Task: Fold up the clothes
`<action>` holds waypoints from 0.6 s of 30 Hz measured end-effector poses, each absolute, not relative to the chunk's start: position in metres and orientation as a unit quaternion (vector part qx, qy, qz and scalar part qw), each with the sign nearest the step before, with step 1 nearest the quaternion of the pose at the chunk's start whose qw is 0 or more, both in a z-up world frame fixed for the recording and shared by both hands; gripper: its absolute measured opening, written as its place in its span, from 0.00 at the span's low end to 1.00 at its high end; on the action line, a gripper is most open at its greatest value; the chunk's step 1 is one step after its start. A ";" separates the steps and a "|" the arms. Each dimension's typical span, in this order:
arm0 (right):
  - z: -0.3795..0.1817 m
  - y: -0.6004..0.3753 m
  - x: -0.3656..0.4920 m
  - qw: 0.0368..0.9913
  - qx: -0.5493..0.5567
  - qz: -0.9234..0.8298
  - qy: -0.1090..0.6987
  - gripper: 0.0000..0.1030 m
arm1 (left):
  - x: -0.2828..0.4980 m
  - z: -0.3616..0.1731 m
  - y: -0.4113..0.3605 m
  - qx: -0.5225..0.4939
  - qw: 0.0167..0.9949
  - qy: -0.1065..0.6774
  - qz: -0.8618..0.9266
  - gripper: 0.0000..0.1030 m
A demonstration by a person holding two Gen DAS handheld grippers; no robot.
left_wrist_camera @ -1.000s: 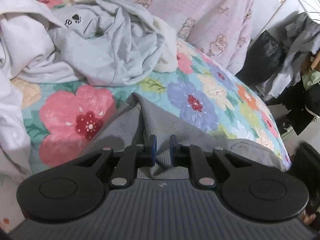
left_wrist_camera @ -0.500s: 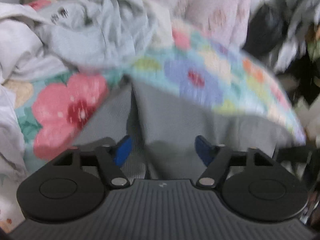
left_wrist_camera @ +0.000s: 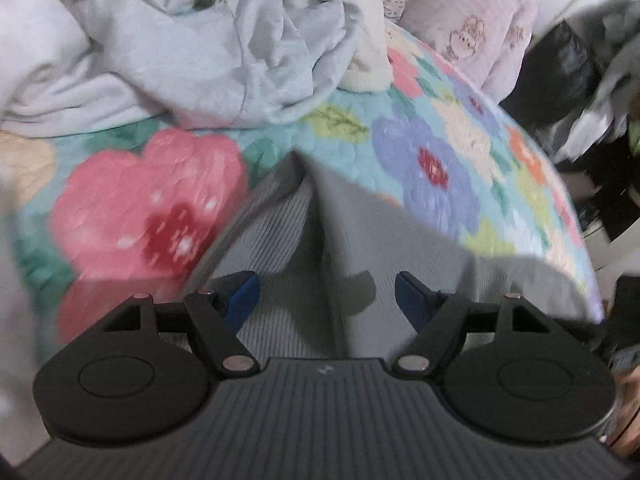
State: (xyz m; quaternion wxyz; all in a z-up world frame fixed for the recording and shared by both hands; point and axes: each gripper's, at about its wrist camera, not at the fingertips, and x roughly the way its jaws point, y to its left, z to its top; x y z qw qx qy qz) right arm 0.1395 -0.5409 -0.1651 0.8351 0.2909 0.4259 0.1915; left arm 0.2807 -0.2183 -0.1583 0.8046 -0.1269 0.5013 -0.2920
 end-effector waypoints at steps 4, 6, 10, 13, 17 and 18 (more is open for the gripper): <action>-0.172 -0.540 0.160 0.848 0.318 0.165 0.390 0.78 | 0.302 -0.159 -0.243 -0.091 0.808 0.492 -0.311 0.03; -0.168 -0.534 0.166 0.877 0.278 0.120 0.373 0.32 | 0.308 -0.155 -0.253 -0.070 0.820 0.473 -0.314 0.02; -0.160 -0.532 0.159 0.908 0.260 0.120 0.307 0.18 | 0.320 -0.142 -0.265 -0.044 0.845 0.432 -0.312 0.02; -0.172 -0.541 0.167 0.894 0.276 0.102 0.339 0.14 | 0.333 -0.151 -0.275 -0.026 0.844 0.442 -0.304 0.03; -0.169 -0.532 0.168 0.897 0.243 0.081 0.359 0.24 | 0.333 -0.158 -0.279 -0.018 0.849 0.441 -0.291 0.09; -0.162 -0.527 0.165 0.901 0.221 0.069 0.367 0.27 | 0.327 -0.152 -0.276 -0.022 0.852 0.437 -0.287 0.13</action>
